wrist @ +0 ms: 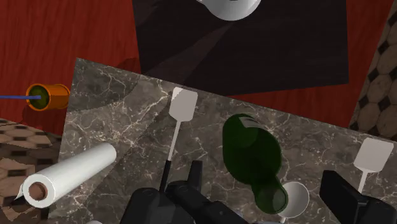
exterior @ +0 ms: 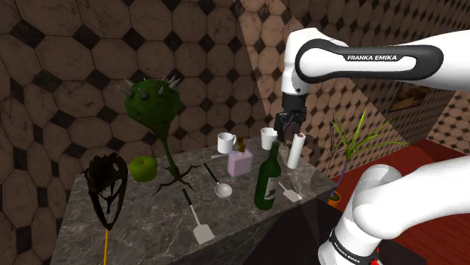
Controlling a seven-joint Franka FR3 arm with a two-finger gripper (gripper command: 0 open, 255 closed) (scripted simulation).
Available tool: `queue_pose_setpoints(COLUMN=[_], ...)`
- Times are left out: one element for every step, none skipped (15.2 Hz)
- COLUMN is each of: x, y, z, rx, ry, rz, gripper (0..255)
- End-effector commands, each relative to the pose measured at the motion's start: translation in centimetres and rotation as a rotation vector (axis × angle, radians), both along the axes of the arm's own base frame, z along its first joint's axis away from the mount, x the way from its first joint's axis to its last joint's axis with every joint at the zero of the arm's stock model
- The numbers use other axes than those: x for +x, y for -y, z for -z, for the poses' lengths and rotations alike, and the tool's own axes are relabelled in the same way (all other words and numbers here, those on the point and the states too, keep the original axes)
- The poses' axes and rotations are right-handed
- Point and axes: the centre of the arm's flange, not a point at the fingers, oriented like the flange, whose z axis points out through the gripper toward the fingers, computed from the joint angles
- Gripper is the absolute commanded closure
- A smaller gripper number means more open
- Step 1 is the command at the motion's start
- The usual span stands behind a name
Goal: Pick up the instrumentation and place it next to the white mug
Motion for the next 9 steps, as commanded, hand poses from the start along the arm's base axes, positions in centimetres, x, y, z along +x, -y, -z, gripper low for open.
queue_pose_setpoints(x=[0.0, 0.4, 0.8, 1.2, 1.7, 2.1, 2.6, 3.0, 3.5], y=[0.0, -0.8, -1.5, -2.3, -3.0, -3.8, -4.5, -5.3, -6.1], z=[0.0, 0.9, 1.9, 2.8, 3.7, 4.6, 5.6, 6.5, 7.4], rx=[0.0, 0.002, 0.003, 0.005, 0.006, 0.008, 0.009, 0.011, 0.012], ry=[0.0, 0.005, 0.01, 0.015, 0.02, 0.024, 0.029, 0.034, 0.039], rz=[0.0, 0.005, 0.011, 0.016, 0.021, 0.026, 0.032, 0.037, 0.042], gripper=[0, 0, 0, 0, 0, 0, 0, 0, 0])
